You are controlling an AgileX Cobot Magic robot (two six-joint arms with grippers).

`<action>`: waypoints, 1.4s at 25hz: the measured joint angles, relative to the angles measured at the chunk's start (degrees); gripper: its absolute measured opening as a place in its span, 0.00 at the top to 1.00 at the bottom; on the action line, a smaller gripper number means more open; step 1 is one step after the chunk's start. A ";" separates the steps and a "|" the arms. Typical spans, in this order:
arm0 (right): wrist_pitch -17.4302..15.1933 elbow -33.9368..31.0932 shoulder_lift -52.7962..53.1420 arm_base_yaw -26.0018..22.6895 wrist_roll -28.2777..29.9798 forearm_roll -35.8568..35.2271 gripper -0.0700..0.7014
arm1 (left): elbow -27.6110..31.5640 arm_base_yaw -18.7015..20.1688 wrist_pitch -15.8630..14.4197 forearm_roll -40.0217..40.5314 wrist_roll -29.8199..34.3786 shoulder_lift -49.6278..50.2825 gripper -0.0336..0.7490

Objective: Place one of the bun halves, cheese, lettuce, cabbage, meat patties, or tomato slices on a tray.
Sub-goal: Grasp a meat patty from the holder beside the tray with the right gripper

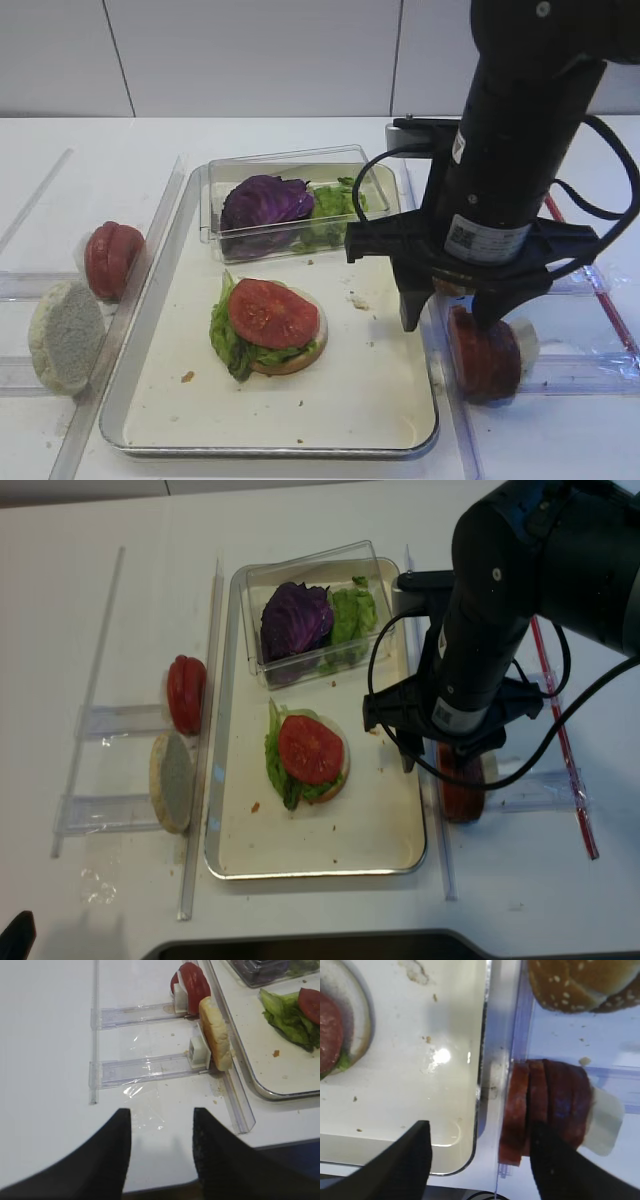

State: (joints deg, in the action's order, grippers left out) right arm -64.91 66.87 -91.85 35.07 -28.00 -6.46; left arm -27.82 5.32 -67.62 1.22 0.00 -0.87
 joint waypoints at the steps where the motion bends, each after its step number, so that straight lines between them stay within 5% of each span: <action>1: 0.00 0.00 0.00 0.00 -0.28 0.00 0.33 | 0.00 0.00 0.00 0.00 0.00 0.00 0.60; 21: -0.14 0.21 -2.62 0.00 -1.62 0.01 0.39 | 0.00 0.00 0.00 0.00 0.00 0.00 0.60; 35: -1.04 0.21 -2.75 0.00 -1.62 2.15 0.75 | 0.00 0.00 0.00 0.00 0.00 0.00 0.60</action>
State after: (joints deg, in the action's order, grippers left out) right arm -65.95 67.08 -94.60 35.07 -29.63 -4.31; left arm -27.82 5.32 -67.62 1.22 0.00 -0.87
